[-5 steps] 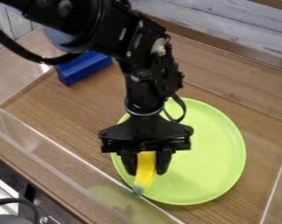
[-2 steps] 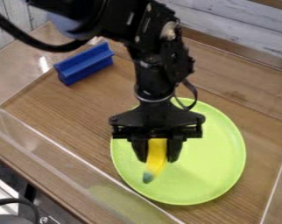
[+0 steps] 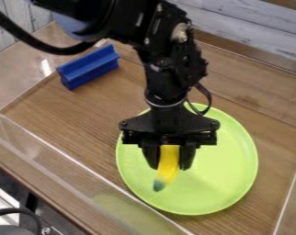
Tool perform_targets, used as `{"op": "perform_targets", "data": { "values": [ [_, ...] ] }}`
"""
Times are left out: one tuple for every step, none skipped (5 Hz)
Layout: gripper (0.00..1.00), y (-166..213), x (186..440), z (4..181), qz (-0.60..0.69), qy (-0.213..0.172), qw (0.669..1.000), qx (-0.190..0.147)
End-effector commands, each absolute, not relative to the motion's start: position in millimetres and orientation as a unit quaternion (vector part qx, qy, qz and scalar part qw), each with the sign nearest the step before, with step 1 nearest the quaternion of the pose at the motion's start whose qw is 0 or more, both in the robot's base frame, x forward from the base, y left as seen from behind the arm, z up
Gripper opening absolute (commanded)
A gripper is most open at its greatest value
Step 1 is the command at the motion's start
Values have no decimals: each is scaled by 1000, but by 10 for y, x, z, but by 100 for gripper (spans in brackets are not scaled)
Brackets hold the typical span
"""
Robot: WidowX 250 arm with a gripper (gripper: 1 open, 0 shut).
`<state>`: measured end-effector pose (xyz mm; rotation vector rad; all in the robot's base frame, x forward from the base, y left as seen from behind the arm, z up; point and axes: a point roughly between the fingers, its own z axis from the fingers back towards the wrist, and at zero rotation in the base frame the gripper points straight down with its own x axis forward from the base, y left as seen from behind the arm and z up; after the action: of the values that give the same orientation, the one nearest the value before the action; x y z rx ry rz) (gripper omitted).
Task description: Put the banana in the green plate
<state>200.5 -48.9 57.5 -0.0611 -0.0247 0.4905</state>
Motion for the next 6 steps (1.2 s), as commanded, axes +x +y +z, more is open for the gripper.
{"op": "perform_targets", "data": {
  "values": [
    [0, -541, 2109, 642, 234, -33, 971, -41],
    [0, -565, 2113, 637, 229, -36, 972, -41],
    [0, -584, 2119, 632, 224, -40, 973, -41],
    [0, -596, 2128, 626, 219, -43, 974, -40],
    [100, -608, 2137, 621, 215, -46, 975, -38],
    [100, -612, 2142, 690, 208, -49, 976, -33]
  ]
}}
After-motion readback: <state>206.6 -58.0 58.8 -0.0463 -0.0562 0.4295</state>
